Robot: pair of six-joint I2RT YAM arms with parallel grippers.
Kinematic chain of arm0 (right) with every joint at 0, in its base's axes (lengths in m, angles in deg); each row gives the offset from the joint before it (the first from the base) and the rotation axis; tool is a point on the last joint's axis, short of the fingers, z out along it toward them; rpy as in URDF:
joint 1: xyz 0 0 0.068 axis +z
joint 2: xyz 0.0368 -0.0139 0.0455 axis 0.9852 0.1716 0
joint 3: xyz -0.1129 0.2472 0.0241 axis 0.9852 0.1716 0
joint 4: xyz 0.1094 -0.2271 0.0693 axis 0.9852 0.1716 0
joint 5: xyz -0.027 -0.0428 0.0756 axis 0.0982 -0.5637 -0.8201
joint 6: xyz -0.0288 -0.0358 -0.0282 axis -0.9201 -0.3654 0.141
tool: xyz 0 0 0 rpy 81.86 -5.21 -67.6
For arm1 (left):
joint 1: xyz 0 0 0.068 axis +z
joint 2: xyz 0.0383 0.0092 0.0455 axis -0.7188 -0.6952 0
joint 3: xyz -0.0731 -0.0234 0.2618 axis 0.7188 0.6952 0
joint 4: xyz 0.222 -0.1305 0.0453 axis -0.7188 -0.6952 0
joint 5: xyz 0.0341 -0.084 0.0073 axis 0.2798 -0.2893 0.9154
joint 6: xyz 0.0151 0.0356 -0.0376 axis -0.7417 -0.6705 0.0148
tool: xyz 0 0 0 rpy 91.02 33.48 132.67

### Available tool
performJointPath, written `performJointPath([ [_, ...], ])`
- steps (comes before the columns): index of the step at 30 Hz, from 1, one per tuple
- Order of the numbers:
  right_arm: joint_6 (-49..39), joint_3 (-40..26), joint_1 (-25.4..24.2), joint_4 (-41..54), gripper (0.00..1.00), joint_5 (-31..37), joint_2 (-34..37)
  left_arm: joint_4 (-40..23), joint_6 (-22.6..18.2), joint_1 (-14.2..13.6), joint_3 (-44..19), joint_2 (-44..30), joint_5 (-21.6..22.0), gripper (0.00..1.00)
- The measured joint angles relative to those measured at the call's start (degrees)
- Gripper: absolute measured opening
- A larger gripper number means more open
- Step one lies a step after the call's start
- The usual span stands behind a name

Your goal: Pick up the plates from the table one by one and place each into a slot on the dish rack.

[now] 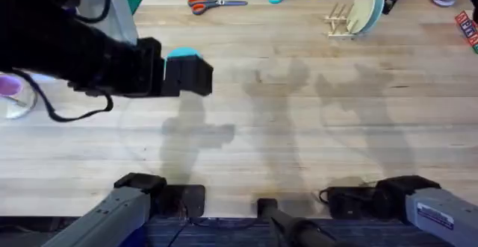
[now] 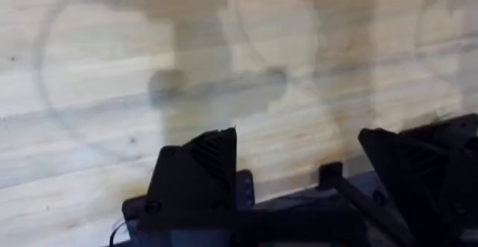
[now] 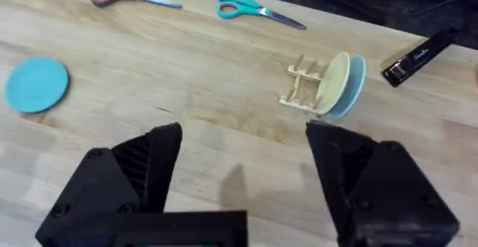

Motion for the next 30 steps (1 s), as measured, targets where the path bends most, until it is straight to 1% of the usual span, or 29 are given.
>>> performJointPath([
  [2, 0.00, 0.00, -0.01, 0.00, 0.994, 0.00, 0.01, 1.77, 0.47, 0.00, 0.00, -0.02, 0.00, 0.993],
  [3, 0.00, 0.00, 0.00, 0.00, 0.994, 0.00, 0.00, 2.75, 0.97, 0.00, 0.00, 0.00, -0.02, 0.907],
  [5, 0.00, 0.00, -0.01, 0.00, 0.994, 0.00, -0.01, 4.05, 1.00, 0.00, 0.00, 0.00, -0.02, 0.597],
  [8, 0.00, 0.00, 0.00, 0.00, 0.994, -0.02, -0.01, 4.10, 1.18, 0.00, 0.00, 0.00, -0.13, 0.119],
  [9, 0.00, 0.00, 0.00, 0.00, 0.994, -0.03, 0.00, 4.10, 1.22, 0.00, 0.00, 0.00, -0.14, 0.069],
  [11, 0.00, 0.00, -0.01, 0.00, 0.993, -0.10, 0.01, 4.08, 1.79, 0.00, 0.00, 0.00, -0.38, 0.046],
  [17, 0.00, 0.00, -0.01, 0.00, 0.995, -0.13, 0.01, 4.89, 3.16, 0.04, 0.00, 0.00, -1.07, 0.044],
  [20, 0.00, 0.00, -0.01, 0.10, 0.995, -0.13, 0.00, 5.76, 3.32, 0.89, 0.00, 0.00, -1.43, 0.044],
  [22, 0.00, 0.00, 0.01, 0.15, 0.995, -0.13, -0.01, 6.23, 3.03, 2.21, 0.00, 0.00, -1.93, 0.044],
  [24, 0.00, 0.00, -0.01, 0.15, 0.995, -0.13, 0.01, 6.73, 2.13, 4.13, 0.00, 0.00, -3.00, 0.044],
  [30, 0.00, 0.00, -0.01, 0.15, 0.995, -0.13, -0.01, 7.04, -2.29, 10.49, 0.00, -1.11, -7.38, 0.044],
])
